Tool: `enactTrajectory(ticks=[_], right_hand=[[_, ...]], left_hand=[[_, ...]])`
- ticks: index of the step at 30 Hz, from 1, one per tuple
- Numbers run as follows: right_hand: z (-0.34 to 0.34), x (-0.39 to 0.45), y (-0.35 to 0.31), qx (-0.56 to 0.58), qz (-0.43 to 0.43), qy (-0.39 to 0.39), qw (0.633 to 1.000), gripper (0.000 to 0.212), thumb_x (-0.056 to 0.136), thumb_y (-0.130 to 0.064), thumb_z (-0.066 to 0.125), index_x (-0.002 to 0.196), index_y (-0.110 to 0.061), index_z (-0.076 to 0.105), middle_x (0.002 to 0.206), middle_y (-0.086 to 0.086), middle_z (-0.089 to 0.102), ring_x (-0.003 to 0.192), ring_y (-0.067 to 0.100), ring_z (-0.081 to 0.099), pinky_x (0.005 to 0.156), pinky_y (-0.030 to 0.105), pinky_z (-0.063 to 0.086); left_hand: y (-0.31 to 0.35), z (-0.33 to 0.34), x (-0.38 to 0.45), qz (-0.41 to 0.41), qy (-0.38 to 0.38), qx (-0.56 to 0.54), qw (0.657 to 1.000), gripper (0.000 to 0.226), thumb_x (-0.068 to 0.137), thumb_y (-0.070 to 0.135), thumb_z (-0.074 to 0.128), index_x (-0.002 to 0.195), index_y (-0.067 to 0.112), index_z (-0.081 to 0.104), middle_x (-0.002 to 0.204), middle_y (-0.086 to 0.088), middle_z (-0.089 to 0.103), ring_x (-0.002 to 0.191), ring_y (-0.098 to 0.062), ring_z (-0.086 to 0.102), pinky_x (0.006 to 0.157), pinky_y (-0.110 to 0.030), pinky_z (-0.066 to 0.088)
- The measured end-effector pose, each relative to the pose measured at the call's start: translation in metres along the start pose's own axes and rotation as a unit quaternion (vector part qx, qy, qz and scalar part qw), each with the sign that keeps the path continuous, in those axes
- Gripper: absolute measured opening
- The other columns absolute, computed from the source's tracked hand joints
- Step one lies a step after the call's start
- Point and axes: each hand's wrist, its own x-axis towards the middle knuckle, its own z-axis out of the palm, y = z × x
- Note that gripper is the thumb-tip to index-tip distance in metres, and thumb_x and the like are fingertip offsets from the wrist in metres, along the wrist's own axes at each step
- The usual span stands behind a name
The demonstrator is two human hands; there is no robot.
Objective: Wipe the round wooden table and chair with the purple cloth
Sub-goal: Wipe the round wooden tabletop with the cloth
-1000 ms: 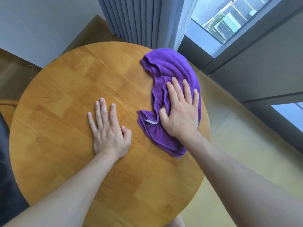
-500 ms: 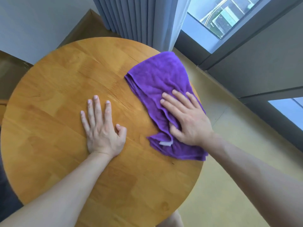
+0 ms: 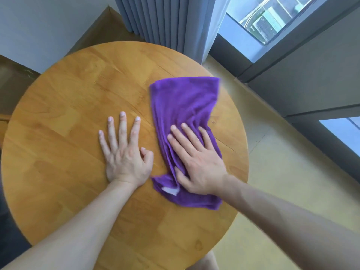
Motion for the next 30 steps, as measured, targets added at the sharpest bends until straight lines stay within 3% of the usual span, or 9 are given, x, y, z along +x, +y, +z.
enactTrajectory(ticks=[2,4,8,12,14,16,21,23,30], right_hand=[[-0.01,0.004,0.036,0.008,-0.103,-0.02,0.994,0.078,0.086,-0.041,0.055,0.157,-0.014,0.039,0.168,0.003,0.029,0.157,0.026,0.02,0.125,0.055,0.014],[-0.018,0.013,0.06,0.019,-0.099,-0.011,0.995,0.075,0.084,-0.038,0.057,0.155,-0.016,0.044,0.165,-0.001,0.034,0.155,0.024,0.025,0.125,0.053,0.016],[-0.019,0.023,0.053,0.017,0.1,0.084,0.991,0.073,0.083,-0.039,0.055,0.152,-0.018,0.047,0.163,-0.003,0.038,0.154,0.023,0.028,0.125,0.053,0.018],[-0.012,0.047,0.007,0.05,0.316,0.14,0.937,0.075,0.081,-0.038,0.049,0.154,-0.02,0.044,0.166,-0.006,0.033,0.156,0.021,0.021,0.127,0.051,0.01],[-0.007,0.057,-0.014,0.059,0.367,0.134,0.918,0.08,0.081,-0.04,0.048,0.158,-0.02,0.037,0.169,-0.005,0.025,0.158,0.021,0.012,0.127,0.052,0.005],[-0.002,0.051,-0.021,0.047,0.333,0.106,0.936,0.085,0.081,-0.041,0.047,0.16,-0.017,0.03,0.171,-0.003,0.019,0.159,0.023,0.006,0.126,0.056,0.003],[-0.021,0.031,0.042,0.048,0.041,0.036,0.997,0.089,0.071,-0.038,0.051,0.157,-0.016,0.04,0.168,-0.002,0.028,0.158,0.023,0.016,0.126,0.055,0.01],[-0.031,0.041,0.067,0.042,0.028,0.028,0.998,0.086,0.071,-0.037,0.049,0.155,-0.019,0.043,0.166,-0.005,0.032,0.157,0.022,0.02,0.127,0.052,0.01],[-0.025,0.096,0.027,0.052,0.346,0.123,0.929,0.083,0.078,-0.039,0.043,0.158,-0.019,0.036,0.17,-0.004,0.023,0.159,0.023,0.008,0.127,0.053,0.002]], left_hand=[[0.0,0.0,0.002,-0.002,0.003,-0.003,1.0,0.087,0.074,0.031,0.043,0.16,0.023,0.029,0.172,-0.007,0.014,0.158,-0.033,0.005,0.126,-0.058,0.002],[0.0,0.001,0.003,-0.002,0.002,-0.006,1.0,0.088,0.074,0.031,0.043,0.16,0.024,0.028,0.172,-0.007,0.013,0.159,-0.033,0.004,0.126,-0.058,0.002],[0.0,0.002,0.001,-0.001,-0.002,-0.007,1.0,0.088,0.075,0.03,0.044,0.161,0.025,0.025,0.172,-0.007,0.011,0.159,-0.032,0.002,0.125,-0.059,0.002],[-0.001,0.001,0.001,0.001,-0.003,-0.007,1.0,0.088,0.075,0.029,0.044,0.161,0.024,0.025,0.172,-0.007,0.01,0.159,-0.033,0.002,0.125,-0.06,0.002],[-0.001,0.0,0.001,-0.002,-0.003,-0.006,1.0,0.088,0.075,0.03,0.044,0.161,0.025,0.026,0.172,-0.007,0.01,0.159,-0.032,0.002,0.125,-0.06,0.002],[-0.001,0.0,0.001,-0.001,-0.002,-0.009,1.0,0.089,0.075,0.03,0.044,0.161,0.025,0.025,0.172,-0.006,0.01,0.159,-0.031,0.002,0.126,-0.059,0.002],[-0.002,0.001,0.003,0.0,-0.003,-0.008,1.0,0.088,0.075,0.03,0.044,0.161,0.024,0.026,0.172,-0.007,0.011,0.159,-0.032,0.002,0.125,-0.061,0.003],[-0.002,0.001,0.002,0.001,0.002,-0.004,1.0,0.088,0.075,0.031,0.043,0.161,0.024,0.026,0.172,-0.007,0.011,0.159,-0.032,0.002,0.125,-0.061,0.004],[-0.003,0.002,0.001,-0.002,-0.002,0.0,1.0,0.088,0.075,0.031,0.042,0.161,0.025,0.025,0.172,-0.007,0.01,0.159,-0.032,0.002,0.125,-0.06,0.003]])
